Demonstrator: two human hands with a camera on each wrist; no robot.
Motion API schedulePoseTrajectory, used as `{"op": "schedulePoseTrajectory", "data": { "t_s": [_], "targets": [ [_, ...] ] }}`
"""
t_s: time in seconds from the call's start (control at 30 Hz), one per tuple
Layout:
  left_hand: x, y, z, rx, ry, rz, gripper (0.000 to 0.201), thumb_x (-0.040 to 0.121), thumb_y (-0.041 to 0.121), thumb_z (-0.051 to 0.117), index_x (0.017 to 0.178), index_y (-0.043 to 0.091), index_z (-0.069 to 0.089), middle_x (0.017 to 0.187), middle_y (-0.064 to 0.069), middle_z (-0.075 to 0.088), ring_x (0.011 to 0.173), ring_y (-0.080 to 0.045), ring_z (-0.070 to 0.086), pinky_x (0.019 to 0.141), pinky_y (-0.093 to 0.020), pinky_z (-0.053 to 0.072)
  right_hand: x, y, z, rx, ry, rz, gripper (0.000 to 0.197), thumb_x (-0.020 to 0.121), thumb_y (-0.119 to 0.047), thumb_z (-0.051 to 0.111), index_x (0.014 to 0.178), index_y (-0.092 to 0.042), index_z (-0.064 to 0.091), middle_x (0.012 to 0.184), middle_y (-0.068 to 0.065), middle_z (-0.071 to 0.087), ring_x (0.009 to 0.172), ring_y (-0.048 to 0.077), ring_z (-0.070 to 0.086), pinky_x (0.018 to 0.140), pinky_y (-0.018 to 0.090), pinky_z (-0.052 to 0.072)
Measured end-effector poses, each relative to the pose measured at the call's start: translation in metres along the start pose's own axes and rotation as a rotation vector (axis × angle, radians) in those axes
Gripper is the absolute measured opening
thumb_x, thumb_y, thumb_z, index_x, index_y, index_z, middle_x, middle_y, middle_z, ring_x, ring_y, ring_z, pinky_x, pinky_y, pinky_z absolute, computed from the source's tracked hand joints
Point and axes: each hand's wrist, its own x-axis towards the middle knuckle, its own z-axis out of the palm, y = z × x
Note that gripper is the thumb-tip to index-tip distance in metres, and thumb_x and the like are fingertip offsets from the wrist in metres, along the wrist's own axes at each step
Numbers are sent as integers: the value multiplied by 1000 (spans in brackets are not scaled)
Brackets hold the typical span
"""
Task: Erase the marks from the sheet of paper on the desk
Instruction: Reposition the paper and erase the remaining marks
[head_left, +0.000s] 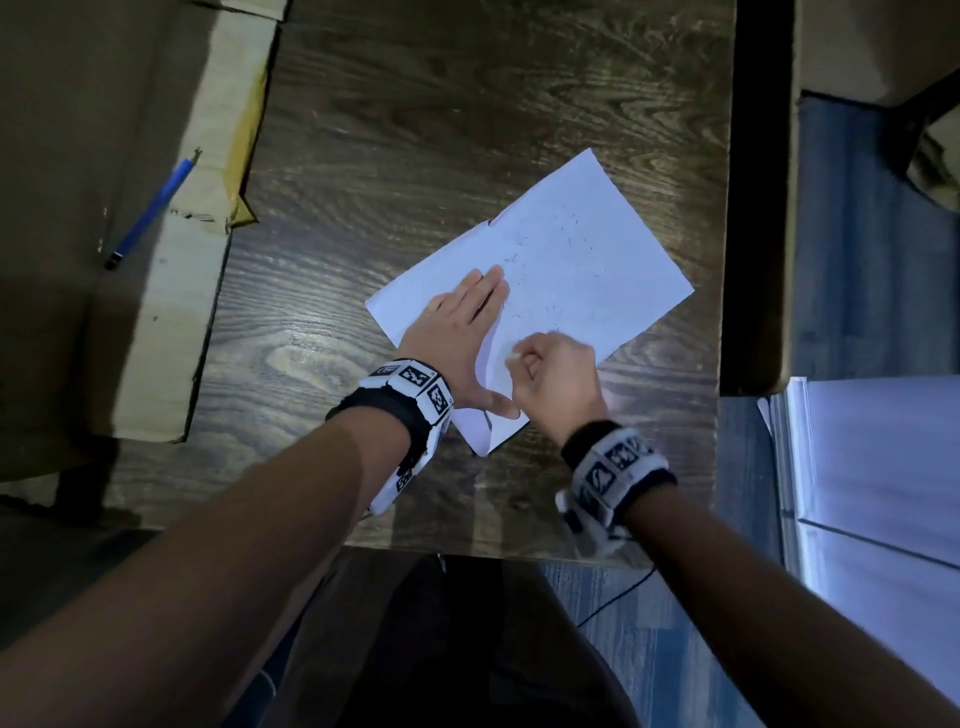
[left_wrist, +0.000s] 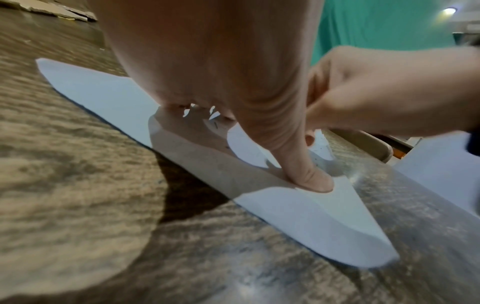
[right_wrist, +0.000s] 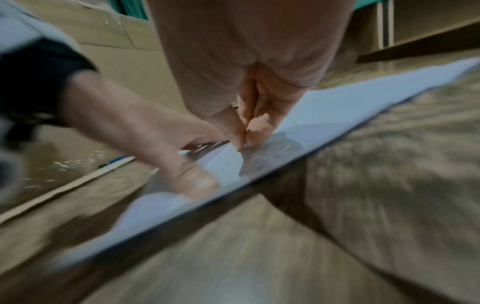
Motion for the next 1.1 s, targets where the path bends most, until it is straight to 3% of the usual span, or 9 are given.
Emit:
{"op": "schedulePoseTrajectory", "data": {
  "t_s": [0.17,0.33,0.47,0.57,0.63,0.7,0.83,1.0,1.1],
  "targets": [
    [1,0,0,-5,-19,2,146,55,91,62,158,18,-12,164,6,-22,152,-15,-17,122,-39,1,67,-6,-10,11,137,53,8,85,-25,61,81,-21,67,74,-2,67,70,20,65,71,38,58],
    [0,-1,0,-9,6,-1,147,54,93,59,158,17,-11,164,6,-22,152,-15,-16,123,-41,5,1,4,4,57,94,43,13,90,-18,62,90,-8,71,85,8,70,76,23,66,72,30,53],
    [-1,4,-3,17,-10,-14,145,56,91,61,158,16,-11,164,5,-21,152,-16,-15,123,-41,6,-9,13,1,162,61,86,7,87,-15,69,87,-9,73,74,-3,67,67,10,61,71,25,56],
    [1,8,-14,-2,13,-43,125,66,79,68,158,16,13,166,2,1,152,-19,5,118,-41,26,-2,24,-7,295,41,211,7,85,-20,74,87,-13,74,71,-6,66,66,4,60,68,14,48],
    [8,3,-31,-72,121,-87,87,80,65,68,147,18,41,157,-1,27,141,-22,29,102,-46,46,1,33,-12,347,31,256,8,85,-20,76,86,-12,74,74,-3,68,65,4,59,66,13,47],
    [18,-7,-46,-113,221,-197,62,91,48,65,139,13,49,146,-7,39,132,-27,37,96,-48,47,6,39,-19,383,13,266,9,85,-19,75,87,-11,72,77,-1,67,66,5,58,63,12,46],
    [37,-26,-61,-221,189,-422,53,94,28,66,136,5,43,134,-18,47,124,-35,48,90,-43,46,22,48,-37,344,32,249,8,88,-21,73,86,-14,71,72,-5,63,65,3,57,56,6,42],
    [31,-28,-55,-331,75,-448,42,96,30,62,126,0,58,112,-24,65,99,-39,63,67,-37,43,41,56,-45,325,27,224,5,88,-18,71,86,-15,69,62,-11,56,50,-5,51,51,7,40],
    [11,-26,-46,-384,67,-434,32,92,34,66,93,2,68,85,-18,66,78,-31,62,60,-32,40,49,59,-47,311,26,193,6,89,-19,71,88,-13,70,60,-11,50,47,-2,46,51,10,37]
  ]
}}
